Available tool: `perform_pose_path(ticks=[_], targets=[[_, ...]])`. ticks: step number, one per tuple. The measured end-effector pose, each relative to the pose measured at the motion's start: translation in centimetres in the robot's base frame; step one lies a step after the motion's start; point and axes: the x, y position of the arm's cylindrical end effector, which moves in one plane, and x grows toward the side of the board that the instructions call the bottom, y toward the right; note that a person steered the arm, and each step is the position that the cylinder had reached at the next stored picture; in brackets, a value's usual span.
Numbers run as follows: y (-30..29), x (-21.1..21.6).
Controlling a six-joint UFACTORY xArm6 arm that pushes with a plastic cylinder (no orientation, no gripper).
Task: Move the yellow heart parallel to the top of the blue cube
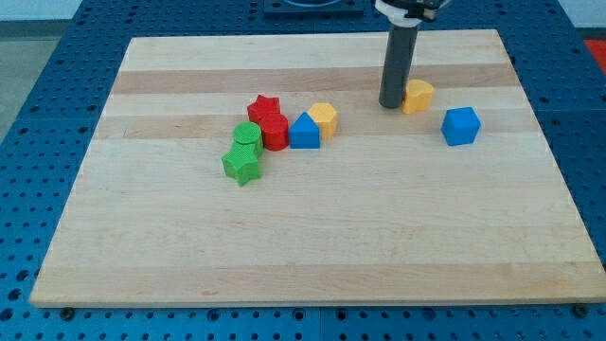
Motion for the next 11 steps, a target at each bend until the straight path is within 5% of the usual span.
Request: perform_pose_path(ticks=[2,5,8,11], targets=[[1.0,3.0],[6.5,-3.9],[0.1,-5.0],[7.4,-8.3]])
